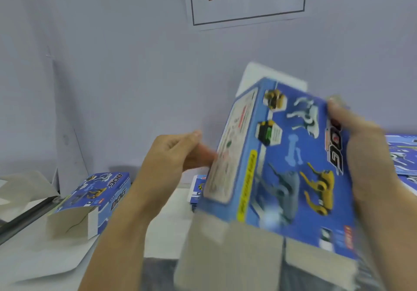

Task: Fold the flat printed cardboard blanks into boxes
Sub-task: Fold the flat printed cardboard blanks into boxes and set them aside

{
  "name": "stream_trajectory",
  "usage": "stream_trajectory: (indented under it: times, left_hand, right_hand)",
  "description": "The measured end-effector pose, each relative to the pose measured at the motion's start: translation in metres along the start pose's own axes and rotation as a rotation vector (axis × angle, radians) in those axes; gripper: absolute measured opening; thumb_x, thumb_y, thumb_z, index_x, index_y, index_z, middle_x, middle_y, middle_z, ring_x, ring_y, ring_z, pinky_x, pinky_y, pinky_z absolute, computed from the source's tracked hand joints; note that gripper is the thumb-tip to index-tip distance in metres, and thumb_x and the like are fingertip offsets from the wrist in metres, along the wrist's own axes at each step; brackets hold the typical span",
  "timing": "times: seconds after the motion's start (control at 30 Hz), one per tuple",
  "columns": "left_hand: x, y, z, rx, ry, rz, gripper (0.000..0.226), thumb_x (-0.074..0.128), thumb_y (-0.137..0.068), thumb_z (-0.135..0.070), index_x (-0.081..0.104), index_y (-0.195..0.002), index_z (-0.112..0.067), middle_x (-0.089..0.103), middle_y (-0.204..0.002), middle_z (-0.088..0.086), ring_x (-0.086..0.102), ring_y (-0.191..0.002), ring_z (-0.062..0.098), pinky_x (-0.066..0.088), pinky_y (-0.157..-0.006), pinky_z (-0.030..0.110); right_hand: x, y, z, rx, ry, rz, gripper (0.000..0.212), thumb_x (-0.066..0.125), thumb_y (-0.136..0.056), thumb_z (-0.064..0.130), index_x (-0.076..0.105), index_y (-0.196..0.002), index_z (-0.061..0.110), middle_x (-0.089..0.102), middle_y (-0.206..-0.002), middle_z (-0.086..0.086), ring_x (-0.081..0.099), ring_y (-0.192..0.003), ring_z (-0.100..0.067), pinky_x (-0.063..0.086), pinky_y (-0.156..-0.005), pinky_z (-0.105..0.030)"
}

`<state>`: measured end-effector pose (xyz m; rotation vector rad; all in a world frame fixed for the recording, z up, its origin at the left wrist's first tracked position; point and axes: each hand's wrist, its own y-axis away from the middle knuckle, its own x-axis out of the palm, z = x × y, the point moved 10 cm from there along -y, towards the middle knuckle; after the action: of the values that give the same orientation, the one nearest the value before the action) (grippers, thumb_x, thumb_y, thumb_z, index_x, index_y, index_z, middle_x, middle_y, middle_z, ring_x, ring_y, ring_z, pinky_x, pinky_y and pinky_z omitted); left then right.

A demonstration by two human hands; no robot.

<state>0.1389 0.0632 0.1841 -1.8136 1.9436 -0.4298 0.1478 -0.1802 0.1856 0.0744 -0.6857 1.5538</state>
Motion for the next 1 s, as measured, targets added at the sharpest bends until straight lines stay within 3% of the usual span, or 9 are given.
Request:
stream_trajectory:
  times: [0.07, 0.13, 0.23, 0.37, 0.47, 0.57, 0.7, 0.9, 1.0]
  left_hand:
    - [-0.006, -0.001, 0.015, -0.105, -0.019, -0.029, 0.042, 0.055, -0.099, -0.035, 0.078, -0.068, -0.018, 0.077, -0.076, 0.008, 0.074, -0.069, 0.020, 0.056, -0.065, 0.020]
    - [-0.013, -0.001, 0.031, -0.195, 0.046, -0.120, 0.020, 0.058, -0.098, -0.037, 0.072, -0.093, -0.024, 0.076, -0.078, -0.001, 0.071, -0.061, 0.017, 0.054, -0.054, 0.023]
    - [-0.031, 0.002, 0.040, -0.213, 0.072, -0.273, 0.019, 0.065, -0.095, -0.024, 0.062, -0.114, -0.022, 0.076, -0.081, -0.003, 0.069, -0.059, 0.013, 0.053, -0.047, 0.026]
    - [-0.037, 0.008, 0.048, -0.285, 0.083, -0.214, 0.021, 0.060, -0.095, -0.005, 0.064, -0.110, -0.018, 0.077, -0.079, 0.011, 0.071, -0.057, 0.023, 0.057, -0.046, 0.032]
    - [-0.020, 0.009, 0.056, -0.364, 0.116, -0.106, 0.024, 0.068, -0.087, -0.008, 0.059, -0.109, -0.001, 0.072, -0.070, 0.014, 0.068, -0.053, 0.023, 0.055, -0.048, 0.029]
    - [0.013, 0.010, 0.060, -0.384, 0.091, 0.048, 0.022, 0.068, -0.086, -0.008, 0.056, -0.100, 0.005, 0.069, -0.061, 0.005, 0.066, -0.050, 0.014, 0.052, -0.047, 0.022]
    - [0.037, 0.018, 0.071, -0.465, 0.154, 0.185, 0.037, 0.070, -0.085, -0.019, 0.062, -0.119, -0.008, 0.077, -0.100, 0.014, 0.074, -0.089, 0.034, 0.061, -0.080, 0.046]
    - [0.014, 0.008, 0.075, -0.409, 0.135, -0.016, 0.019, 0.059, -0.097, -0.005, 0.065, -0.115, -0.008, 0.075, -0.085, 0.014, 0.073, -0.068, 0.025, 0.058, -0.058, 0.033]
    - [0.012, 0.006, 0.079, -0.383, 0.117, -0.053, 0.016, 0.060, -0.098, -0.007, 0.066, -0.111, -0.012, 0.075, -0.086, 0.015, 0.074, -0.069, 0.027, 0.060, -0.064, 0.038]
  right_hand:
    - [0.001, 0.005, -0.016, 0.126, 0.097, 0.122, 0.066, 0.040, -0.104, 0.029, 0.073, -0.050, 0.011, 0.068, -0.051, -0.005, 0.065, -0.040, -0.013, 0.046, -0.034, -0.018]
    - [0.017, 0.007, -0.039, 0.301, 0.178, 0.243, 0.060, 0.043, -0.101, 0.023, 0.074, -0.052, 0.007, 0.068, -0.052, -0.010, 0.066, -0.041, -0.016, 0.049, -0.036, -0.020]
    - [0.041, 0.017, -0.073, 0.499, 0.151, 0.314, 0.034, 0.063, -0.076, 0.031, 0.081, -0.091, 0.007, 0.077, -0.084, -0.017, 0.075, -0.069, -0.027, 0.062, -0.061, -0.032]
    - [0.049, 0.030, -0.089, 0.517, 0.226, 0.485, 0.076, 0.068, -0.073, 0.070, 0.061, -0.125, 0.014, 0.061, -0.129, -0.022, 0.066, -0.111, -0.041, 0.056, -0.090, -0.046]
    - [0.037, 0.014, -0.087, 0.444, 0.191, 0.293, 0.068, 0.062, -0.077, 0.055, 0.046, -0.120, 0.006, 0.057, -0.116, -0.016, 0.060, -0.101, -0.031, 0.049, -0.082, -0.038]
    - [0.021, -0.001, -0.085, 0.314, 0.449, 0.179, 0.036, 0.060, -0.093, 0.032, 0.075, -0.110, 0.004, 0.070, -0.100, -0.008, 0.072, -0.073, -0.002, 0.060, -0.062, -0.021]
    - [0.007, -0.006, -0.087, 0.268, 0.693, 0.137, 0.012, 0.066, -0.095, 0.025, 0.077, -0.095, 0.029, 0.078, -0.085, 0.004, 0.074, -0.073, -0.011, 0.059, -0.070, -0.026]
    - [0.014, -0.007, -0.102, 0.307, 0.625, 0.176, 0.011, 0.068, -0.093, 0.027, 0.072, -0.103, 0.029, 0.078, -0.083, 0.003, 0.075, -0.070, -0.013, 0.060, -0.064, -0.026]
    - [0.012, -0.004, -0.107, 0.361, 0.544, 0.193, 0.013, 0.069, -0.093, 0.026, 0.072, -0.105, 0.023, 0.078, -0.083, -0.004, 0.075, -0.067, -0.021, 0.058, -0.053, -0.027]
